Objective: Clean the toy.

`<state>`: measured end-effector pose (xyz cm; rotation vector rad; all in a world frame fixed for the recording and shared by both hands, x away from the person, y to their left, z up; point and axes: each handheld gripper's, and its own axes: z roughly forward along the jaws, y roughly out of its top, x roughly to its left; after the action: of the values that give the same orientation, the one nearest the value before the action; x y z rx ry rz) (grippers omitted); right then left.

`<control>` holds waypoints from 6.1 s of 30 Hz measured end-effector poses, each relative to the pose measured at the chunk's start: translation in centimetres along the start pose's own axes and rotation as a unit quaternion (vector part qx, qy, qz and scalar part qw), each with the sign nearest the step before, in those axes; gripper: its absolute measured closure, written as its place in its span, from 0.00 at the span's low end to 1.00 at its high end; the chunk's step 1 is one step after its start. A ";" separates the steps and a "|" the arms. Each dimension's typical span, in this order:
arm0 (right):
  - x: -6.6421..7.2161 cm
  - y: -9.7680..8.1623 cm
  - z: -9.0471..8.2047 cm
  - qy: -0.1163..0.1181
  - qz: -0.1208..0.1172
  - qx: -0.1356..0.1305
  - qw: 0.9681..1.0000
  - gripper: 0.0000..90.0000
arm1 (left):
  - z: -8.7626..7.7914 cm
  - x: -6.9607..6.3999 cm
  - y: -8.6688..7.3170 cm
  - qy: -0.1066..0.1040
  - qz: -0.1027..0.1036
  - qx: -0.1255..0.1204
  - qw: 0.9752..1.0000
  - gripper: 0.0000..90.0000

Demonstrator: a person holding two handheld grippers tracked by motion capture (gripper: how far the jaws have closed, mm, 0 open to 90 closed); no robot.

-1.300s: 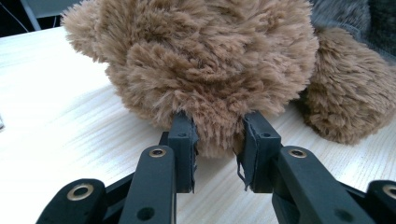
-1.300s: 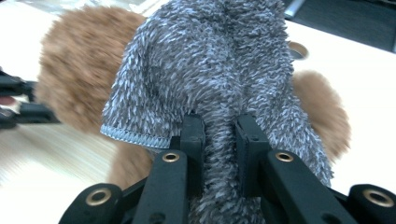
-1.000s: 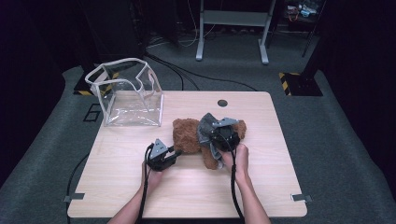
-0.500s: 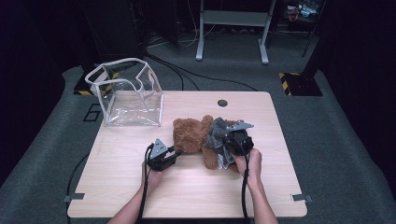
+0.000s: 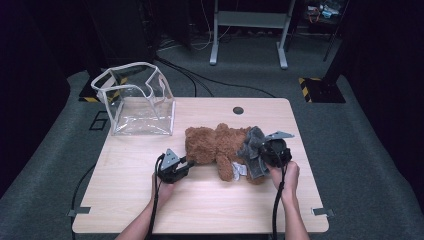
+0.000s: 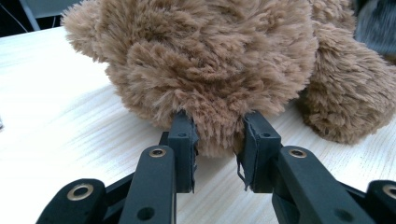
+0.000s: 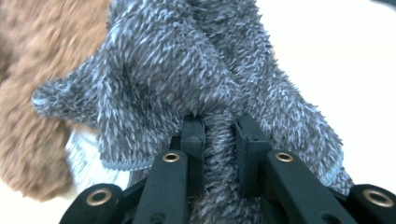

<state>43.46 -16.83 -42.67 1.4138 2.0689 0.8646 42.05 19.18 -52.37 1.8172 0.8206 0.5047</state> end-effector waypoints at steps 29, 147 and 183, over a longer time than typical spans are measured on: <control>-3.6 4.3 9.2 0.032 0.065 0.050 0.996 0.85 | 0.0 0.1 0.0 -0.001 0.004 0.004 1.000 0.77; -2.1 3.2 3.8 0.065 0.061 0.035 0.995 0.85 | 0.1 0.0 0.0 0.001 0.004 0.006 1.000 0.77; -5.7 -0.5 3.5 0.049 0.113 0.052 0.991 0.85 | 0.1 -0.1 0.0 0.000 0.000 0.007 1.000 0.77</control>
<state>47.54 -21.55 -45.21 1.7192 2.0794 0.9450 42.03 19.02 -52.37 1.8298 0.8248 0.5008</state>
